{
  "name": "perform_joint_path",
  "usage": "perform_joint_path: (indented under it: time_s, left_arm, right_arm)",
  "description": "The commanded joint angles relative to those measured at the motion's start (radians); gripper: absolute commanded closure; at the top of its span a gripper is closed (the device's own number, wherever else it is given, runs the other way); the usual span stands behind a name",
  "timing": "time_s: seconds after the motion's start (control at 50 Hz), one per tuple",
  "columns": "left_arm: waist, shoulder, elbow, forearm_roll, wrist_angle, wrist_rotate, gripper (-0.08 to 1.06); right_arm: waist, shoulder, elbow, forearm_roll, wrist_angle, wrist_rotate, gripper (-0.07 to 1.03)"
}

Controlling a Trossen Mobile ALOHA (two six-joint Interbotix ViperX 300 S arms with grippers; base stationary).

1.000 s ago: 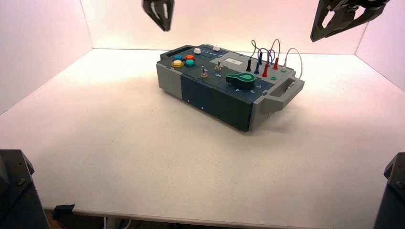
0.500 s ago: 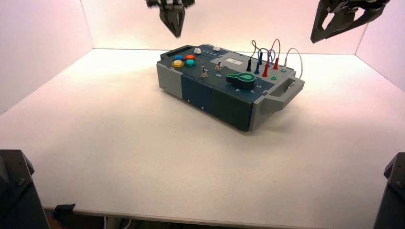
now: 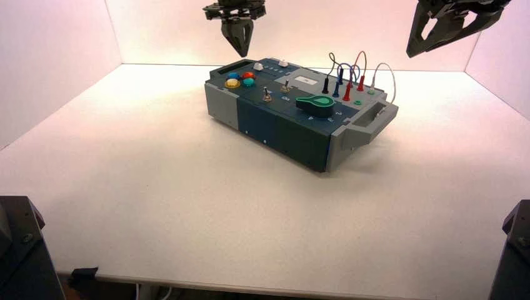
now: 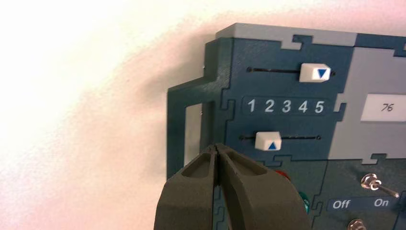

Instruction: Move the bottom slider to position 2.

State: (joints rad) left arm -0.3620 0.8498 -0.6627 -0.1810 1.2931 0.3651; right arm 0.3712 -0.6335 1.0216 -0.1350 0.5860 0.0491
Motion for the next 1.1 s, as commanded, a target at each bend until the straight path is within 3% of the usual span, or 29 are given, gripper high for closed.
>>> perform_joint_path:
  time_s: [0.02,0.36,1.1]
  left_arm:
    - [-0.021,-0.014,-0.051,-0.005,0.021,0.005,1.01]
    - [-0.040,0.000,-0.100,-0.005,0.054,0.000,1.01]
    - [-0.044,0.031,-0.086,-0.002,0.110,-0.005,1.01]
  right_arm:
    - [-0.005,-0.003,-0.023,-0.002,-0.005,-0.002,0.55]
    - [-0.005,-0.003,-0.023,-0.002,-0.005,-0.002,0.55]
    - [-0.005,-0.009,-0.023,-0.002,-0.003,-0.002,0.55]
